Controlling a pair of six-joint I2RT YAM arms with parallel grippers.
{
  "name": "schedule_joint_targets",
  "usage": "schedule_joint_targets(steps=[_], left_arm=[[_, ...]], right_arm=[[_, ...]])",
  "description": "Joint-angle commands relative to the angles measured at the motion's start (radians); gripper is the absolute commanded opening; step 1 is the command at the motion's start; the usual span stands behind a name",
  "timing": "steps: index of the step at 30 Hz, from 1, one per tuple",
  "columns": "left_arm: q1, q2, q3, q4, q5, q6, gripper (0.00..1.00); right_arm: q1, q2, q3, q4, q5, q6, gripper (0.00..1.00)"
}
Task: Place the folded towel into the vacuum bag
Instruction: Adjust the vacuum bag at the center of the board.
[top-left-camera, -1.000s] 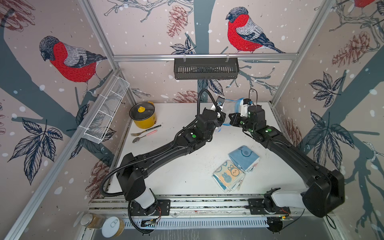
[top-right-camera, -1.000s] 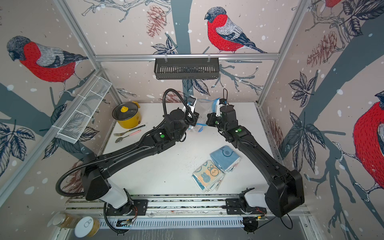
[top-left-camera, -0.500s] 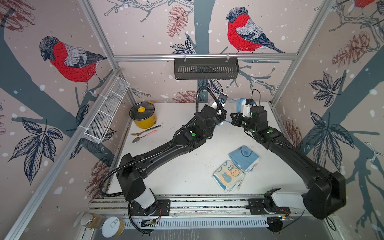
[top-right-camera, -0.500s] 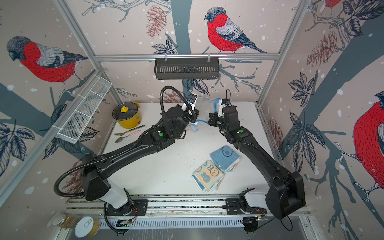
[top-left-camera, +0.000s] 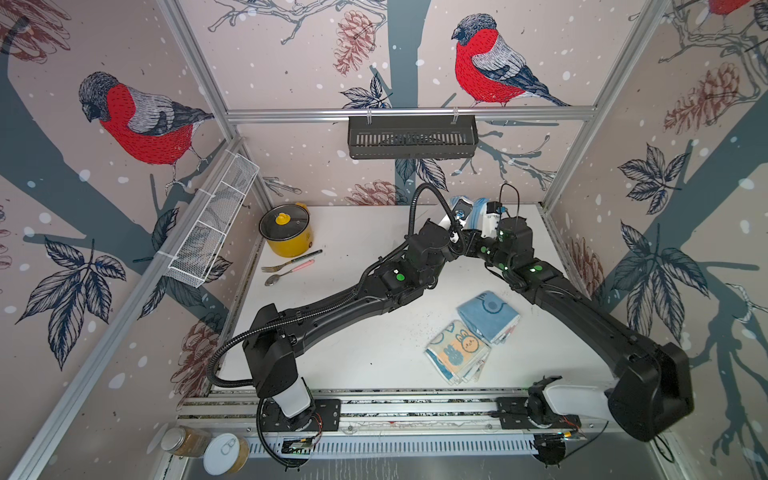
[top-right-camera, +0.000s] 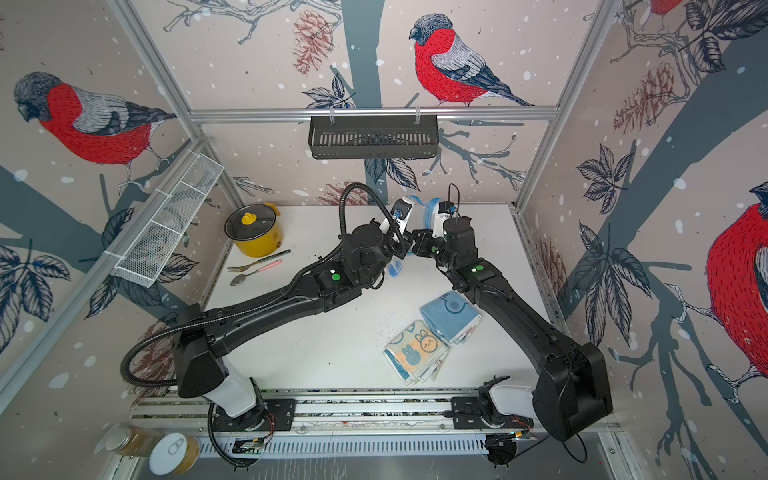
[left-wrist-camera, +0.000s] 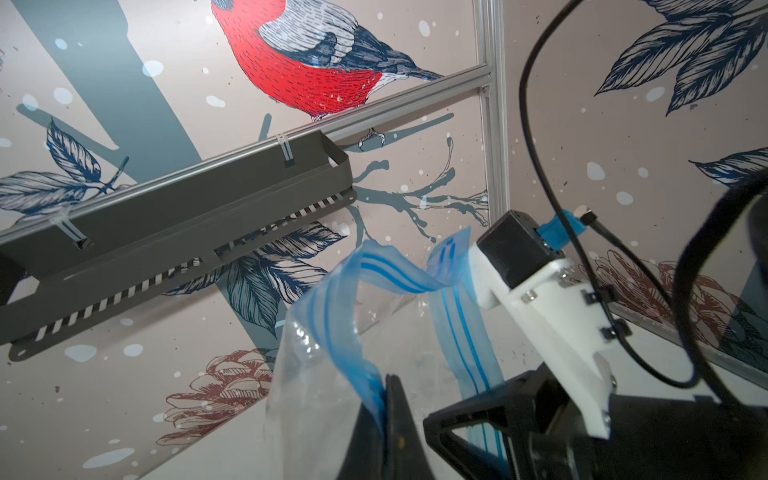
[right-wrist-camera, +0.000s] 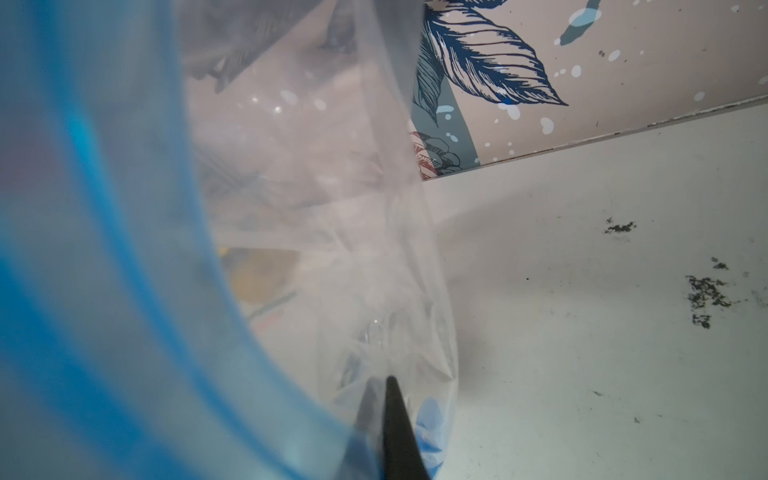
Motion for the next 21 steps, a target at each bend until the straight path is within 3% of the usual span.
schedule_joint_targets(steps=[1,6,8,12,21], left_arm=[[-0.002,-0.013,-0.048,0.043,-0.016,-0.037,0.00],[-0.003,-0.032,-0.117,-0.005,-0.036,-0.097,0.00],[-0.003,-0.038,-0.125,-0.046,-0.016,-0.123,0.00],[-0.001,-0.041,-0.128,-0.157,0.038,-0.167,0.00],[0.017,-0.035,-0.093,-0.206,0.111,-0.169,0.00]], right_arm=[[-0.033,0.027,-0.013,0.023,0.001,0.022,0.01],[-0.063,0.066,-0.041,0.013,-0.033,0.041,0.15],[-0.061,0.075,-0.043,0.011,-0.059,0.037,0.17],[-0.043,0.085,-0.043,-0.015,-0.091,0.011,0.15],[0.030,0.036,-0.082,-0.073,-0.119,-0.042,0.02]])
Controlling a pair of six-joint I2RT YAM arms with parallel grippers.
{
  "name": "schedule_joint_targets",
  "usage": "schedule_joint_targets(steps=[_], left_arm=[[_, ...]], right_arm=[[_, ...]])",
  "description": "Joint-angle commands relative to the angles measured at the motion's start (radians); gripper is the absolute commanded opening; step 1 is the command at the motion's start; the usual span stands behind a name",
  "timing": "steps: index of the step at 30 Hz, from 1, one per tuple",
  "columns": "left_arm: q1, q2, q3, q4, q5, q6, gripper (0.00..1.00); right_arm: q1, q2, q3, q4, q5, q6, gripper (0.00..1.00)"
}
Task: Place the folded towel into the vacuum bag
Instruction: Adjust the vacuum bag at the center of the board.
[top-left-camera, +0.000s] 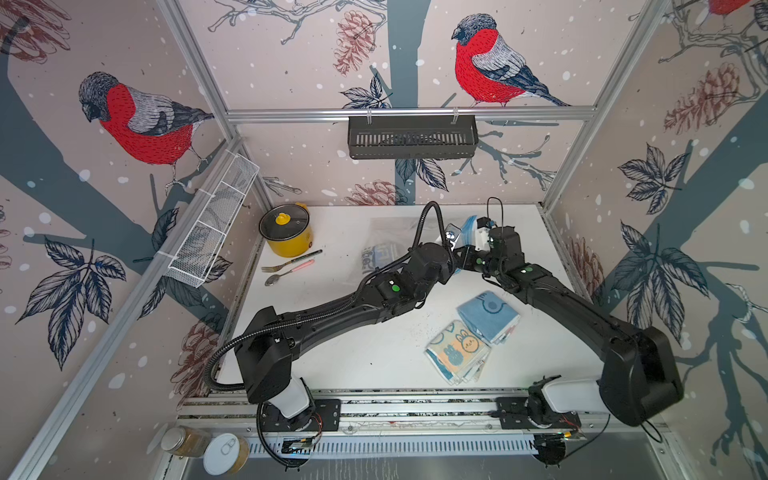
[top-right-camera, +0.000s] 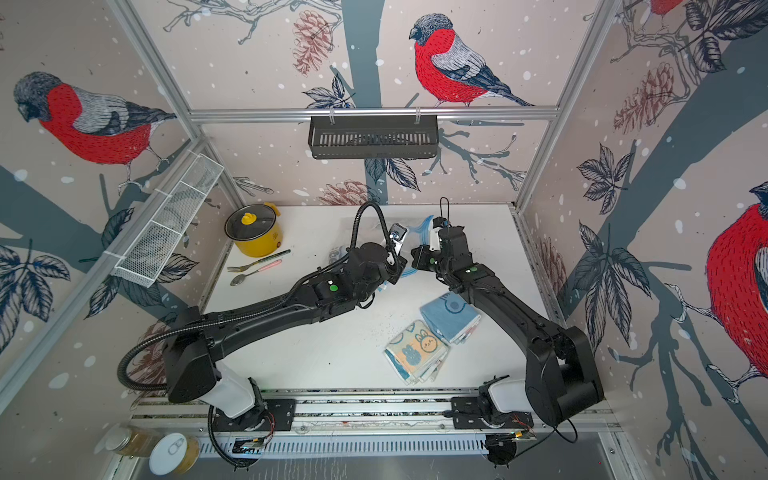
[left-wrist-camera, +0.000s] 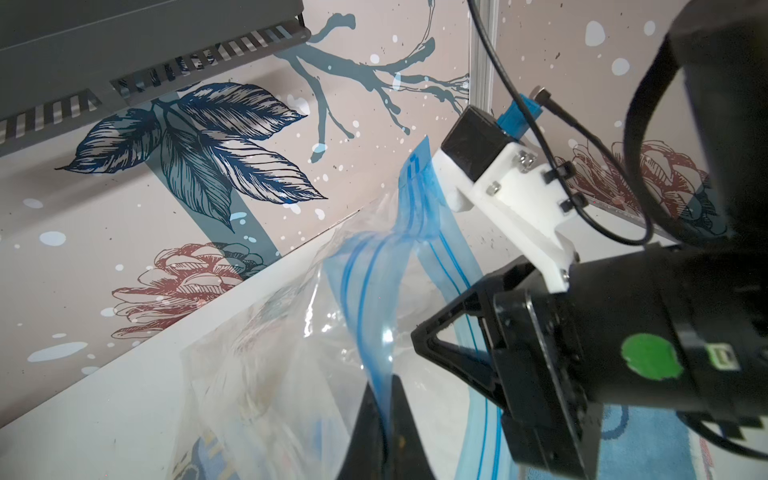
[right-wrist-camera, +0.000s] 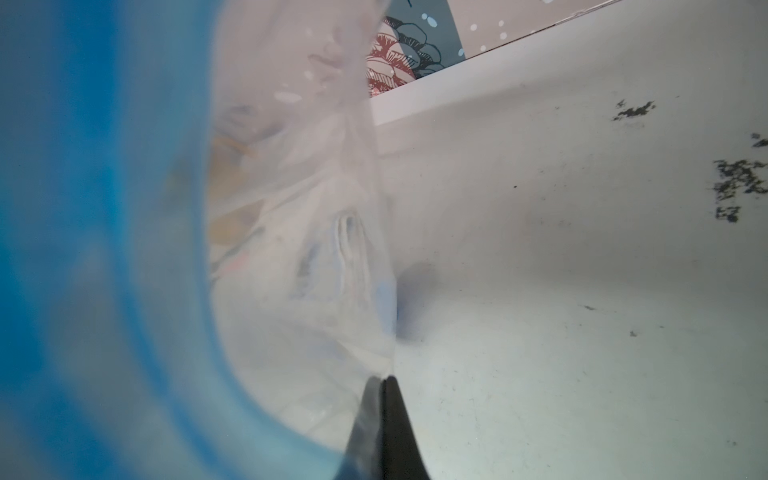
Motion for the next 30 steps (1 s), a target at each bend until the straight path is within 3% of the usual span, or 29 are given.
schedule_joint_targets(steps=[1,4,10,15,20,25,30], left_arm=[[0.024,0.019,0.050,-0.018,0.067,-0.001,0.00],[0.056,0.062,0.102,-0.026,0.105,0.039,0.00],[0.077,0.101,0.125,-0.092,0.139,0.108,0.00],[0.072,0.052,0.081,-0.252,0.184,0.011,0.00],[0.071,-0.017,-0.063,-0.240,0.232,-0.074,0.00],[0.071,-0.071,-0.163,-0.191,0.200,-0.200,0.00],[0.072,-0.110,-0.169,-0.232,0.115,-0.340,0.00]], right_arm=[[0.031,-0.026,-0.022,-0.008,-0.028,-0.027,0.02],[0.053,-0.061,-0.070,0.018,-0.005,0.007,0.03],[0.055,-0.119,-0.142,0.049,0.113,0.104,0.19],[0.044,-0.110,-0.133,0.001,0.187,0.157,0.37],[0.054,-0.109,-0.126,-0.010,0.174,0.151,0.48],[0.065,-0.151,-0.151,-0.029,0.174,0.129,0.54],[0.069,-0.255,-0.167,-0.108,0.226,0.100,0.63]])
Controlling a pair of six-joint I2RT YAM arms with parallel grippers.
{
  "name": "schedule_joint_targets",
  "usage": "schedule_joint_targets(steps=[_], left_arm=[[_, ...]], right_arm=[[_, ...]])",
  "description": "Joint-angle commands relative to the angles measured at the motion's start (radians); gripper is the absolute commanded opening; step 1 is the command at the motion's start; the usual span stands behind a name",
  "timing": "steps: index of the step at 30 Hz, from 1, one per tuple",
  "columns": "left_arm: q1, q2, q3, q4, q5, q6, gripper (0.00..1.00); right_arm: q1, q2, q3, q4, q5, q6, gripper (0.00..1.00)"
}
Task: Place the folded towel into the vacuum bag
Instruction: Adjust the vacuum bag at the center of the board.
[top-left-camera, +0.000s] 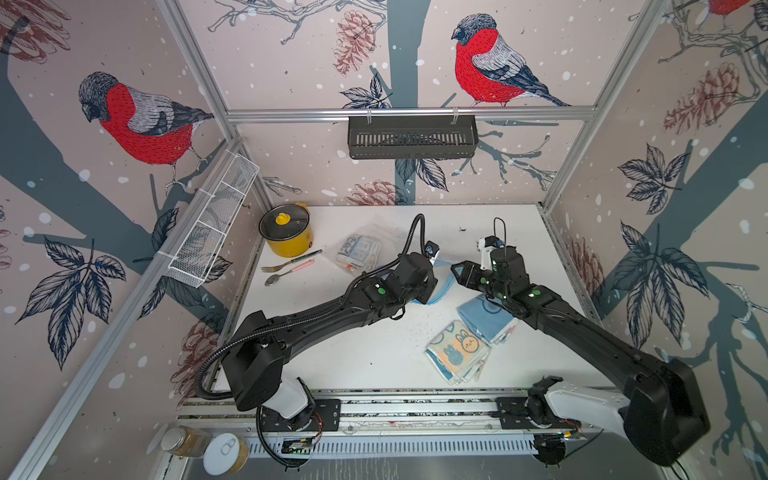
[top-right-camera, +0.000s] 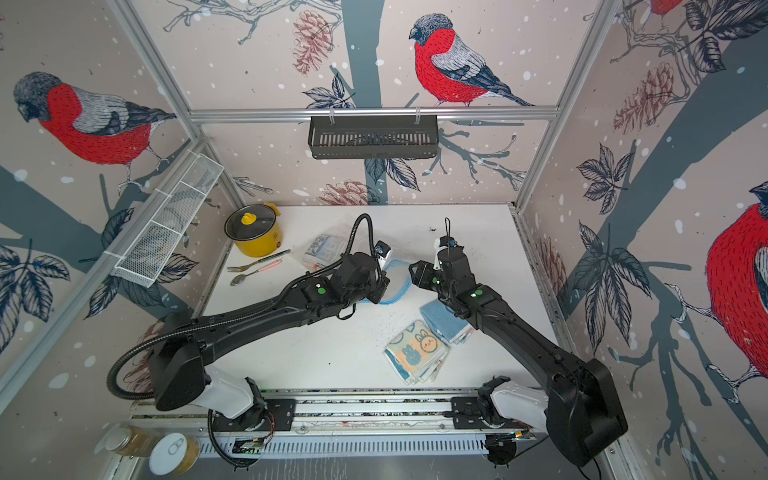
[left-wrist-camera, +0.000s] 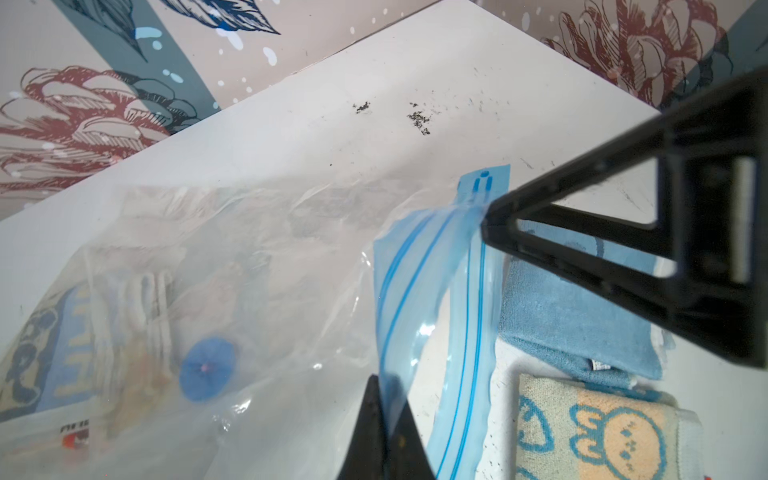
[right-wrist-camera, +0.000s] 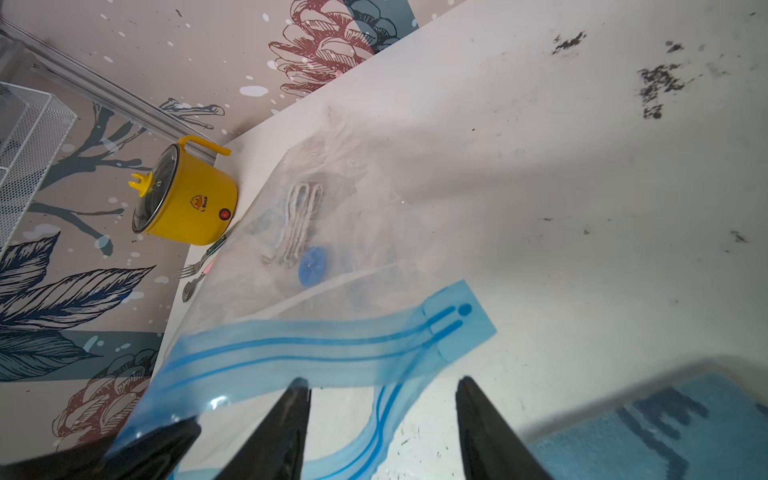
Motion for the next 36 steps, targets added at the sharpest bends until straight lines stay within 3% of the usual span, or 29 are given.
schedule_joint_targets(steps=[1,7,10,13,15,20,26,30,36], left_arm=[[0.001,-0.031,-0.003,-0.015,-0.039,-0.119,0.00],[0.007,-0.093,-0.027,-0.029,0.107,-0.076,0.00],[0.006,-0.116,-0.053,-0.012,0.259,0.009,0.00],[0.003,-0.120,-0.061,-0.034,0.345,0.052,0.00],[-0.003,-0.124,-0.069,-0.062,0.386,0.112,0.00],[-0.021,-0.153,-0.066,-0.187,0.325,0.296,0.00],[-0.024,-0.337,-0.269,-0.067,0.353,0.428,0.00],[-0.027,-0.472,-0.428,0.085,0.400,0.526,0.00],[-0.027,-0.539,-0.487,0.146,0.299,0.539,0.00]], right_arm=[[0.002,-0.054,0.000,-0.062,0.073,-0.032,0.65],[-0.058,-0.083,0.095,-0.286,0.181,-0.016,0.71],[-0.104,-0.087,0.177,-0.375,0.161,-0.027,0.73],[-0.174,-0.060,0.279,-0.440,0.065,-0.039,0.87],[-0.242,-0.019,0.335,-0.477,-0.056,-0.046,0.89],[-0.360,0.119,0.384,-0.515,-0.316,-0.080,0.89],[-0.342,0.279,0.336,-0.318,-0.438,-0.110,0.89],[-0.267,0.410,0.335,-0.217,-0.486,-0.117,0.89],[-0.148,0.660,0.408,-0.118,-0.550,-0.111,0.89]])
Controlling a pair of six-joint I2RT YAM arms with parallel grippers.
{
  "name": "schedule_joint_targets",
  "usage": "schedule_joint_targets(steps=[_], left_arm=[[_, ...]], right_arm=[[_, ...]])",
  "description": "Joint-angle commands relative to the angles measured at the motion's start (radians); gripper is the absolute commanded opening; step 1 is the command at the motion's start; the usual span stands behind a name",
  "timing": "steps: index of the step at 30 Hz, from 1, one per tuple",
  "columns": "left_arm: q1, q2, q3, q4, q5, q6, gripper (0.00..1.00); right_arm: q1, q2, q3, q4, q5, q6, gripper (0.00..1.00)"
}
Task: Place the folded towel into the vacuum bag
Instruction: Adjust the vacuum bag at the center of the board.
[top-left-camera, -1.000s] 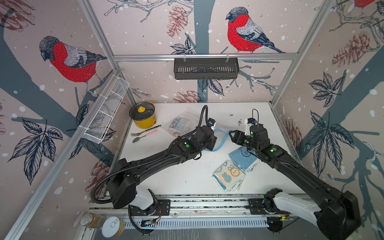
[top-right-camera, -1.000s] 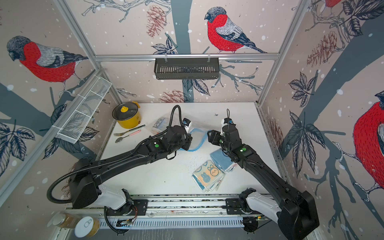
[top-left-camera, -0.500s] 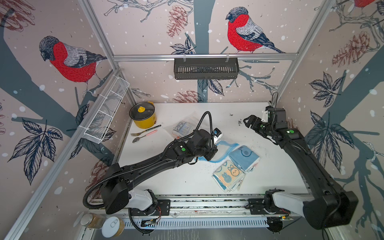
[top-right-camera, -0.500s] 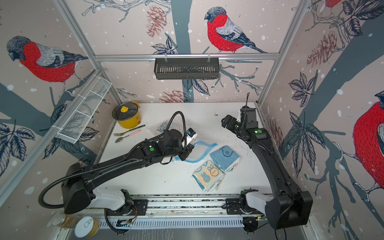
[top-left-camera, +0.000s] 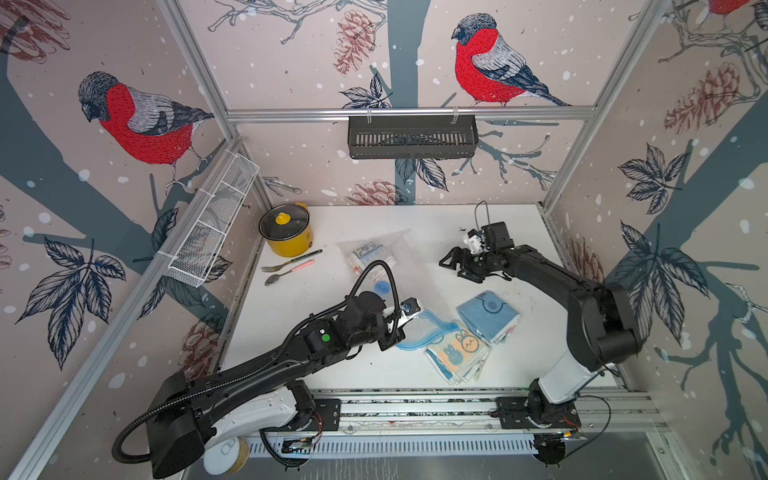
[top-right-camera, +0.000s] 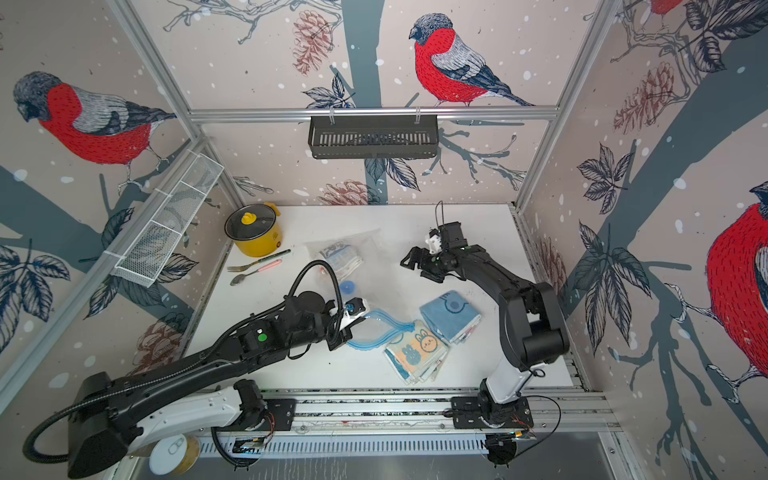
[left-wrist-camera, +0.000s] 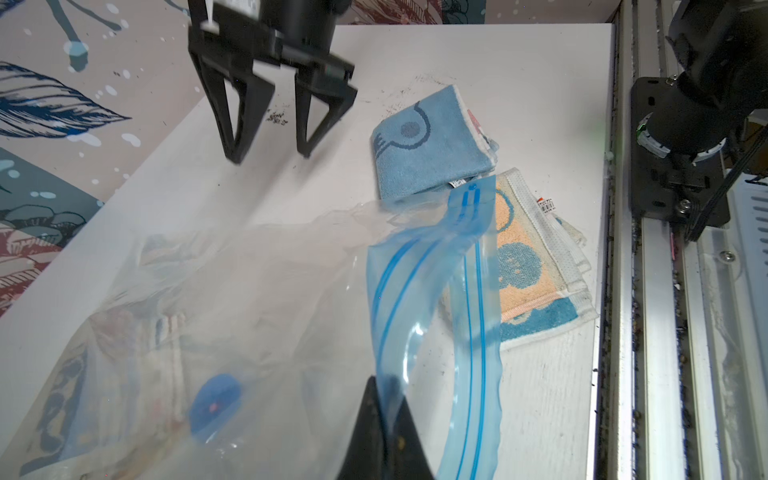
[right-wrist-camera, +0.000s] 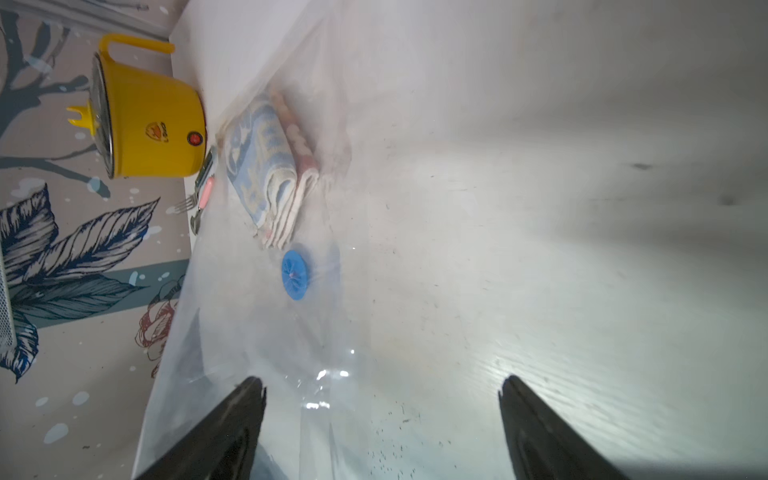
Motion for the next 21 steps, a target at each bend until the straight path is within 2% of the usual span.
schedule_joint_targets(steps=[1,5,8,12,16,21], left_arm=[[-0.002,-0.006,0.013,0.078,-0.062,0.046,0.00],[-0.003,-0.011,0.053,0.015,-0.116,0.026,0.00],[-0.002,-0.031,0.038,0.024,-0.134,0.017,0.00],[-0.004,-0.058,0.014,0.060,-0.181,0.021,0.00],[-0.004,-0.047,0.036,0.051,-0.225,0.037,0.00],[-0.009,0.000,0.079,0.031,-0.251,0.046,0.00]], right_arm=[[0.040,0.097,0.048,0.104,-0.061,-0.007,0.89],[0.074,0.185,0.085,0.170,-0.085,0.018,0.85],[0.089,0.215,0.088,0.250,-0.109,0.063,0.76],[0.097,0.214,0.080,0.317,-0.102,0.114,0.53],[0.089,0.208,0.072,0.360,-0.089,0.156,0.27],[0.071,0.210,0.109,0.344,-0.082,0.164,0.04]])
